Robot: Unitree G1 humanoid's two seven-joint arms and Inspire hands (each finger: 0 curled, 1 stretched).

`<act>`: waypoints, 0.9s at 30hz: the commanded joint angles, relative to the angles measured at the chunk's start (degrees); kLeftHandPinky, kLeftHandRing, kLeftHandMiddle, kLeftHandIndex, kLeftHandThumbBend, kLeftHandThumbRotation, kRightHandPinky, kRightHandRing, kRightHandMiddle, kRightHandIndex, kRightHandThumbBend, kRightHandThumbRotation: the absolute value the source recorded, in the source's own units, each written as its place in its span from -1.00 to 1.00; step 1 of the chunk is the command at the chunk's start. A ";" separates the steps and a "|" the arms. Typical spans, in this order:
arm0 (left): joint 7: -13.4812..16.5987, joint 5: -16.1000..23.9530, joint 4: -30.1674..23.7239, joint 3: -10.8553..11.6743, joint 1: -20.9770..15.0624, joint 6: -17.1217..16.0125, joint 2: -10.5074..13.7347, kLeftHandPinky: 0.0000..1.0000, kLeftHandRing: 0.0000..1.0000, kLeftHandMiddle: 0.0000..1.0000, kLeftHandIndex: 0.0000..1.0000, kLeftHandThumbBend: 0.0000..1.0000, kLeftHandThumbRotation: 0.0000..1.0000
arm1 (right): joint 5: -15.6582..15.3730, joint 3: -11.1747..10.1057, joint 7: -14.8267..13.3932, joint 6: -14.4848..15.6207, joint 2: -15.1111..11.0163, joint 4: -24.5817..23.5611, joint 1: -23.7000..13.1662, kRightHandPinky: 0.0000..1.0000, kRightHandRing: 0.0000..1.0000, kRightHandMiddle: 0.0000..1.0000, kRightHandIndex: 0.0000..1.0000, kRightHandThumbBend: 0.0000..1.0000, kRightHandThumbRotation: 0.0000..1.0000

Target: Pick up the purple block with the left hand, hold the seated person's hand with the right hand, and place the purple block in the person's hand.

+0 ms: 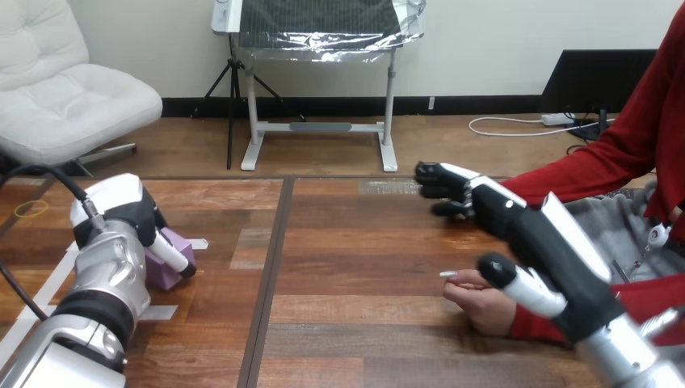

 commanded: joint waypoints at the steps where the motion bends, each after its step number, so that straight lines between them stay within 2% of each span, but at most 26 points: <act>1: 1.58 -0.43 -7.62 1.35 -0.83 -0.39 1.24 -0.50 -0.31 -0.19 -0.15 0.67 -1.00 | -2.65 -1.94 -1.63 -1.99 -4.17 4.99 -7.88 0.59 0.70 0.76 0.75 0.87 0.58; 10: -0.34 -0.61 -18.57 3.31 3.09 1.08 2.30 -0.41 -0.23 -0.13 -0.17 0.69 -1.00 | -8.67 -1.60 -3.81 -0.69 -9.07 9.82 -12.37 0.51 0.67 0.74 0.75 0.91 0.36; 18: -1.64 -0.93 -27.80 5.10 6.97 1.06 3.50 -0.36 -0.19 -0.10 -0.17 0.70 -1.00 | -11.30 -0.92 -4.24 0.07 -11.86 13.57 -15.61 0.47 0.67 0.74 0.76 0.97 0.22; 27: -4.21 -0.50 -37.99 7.11 10.68 3.46 4.16 -0.33 -0.17 -0.07 -0.15 0.68 -1.00 | -14.07 -0.15 -4.02 -0.46 -14.56 18.22 -19.43 0.44 0.68 0.76 0.78 1.00 0.05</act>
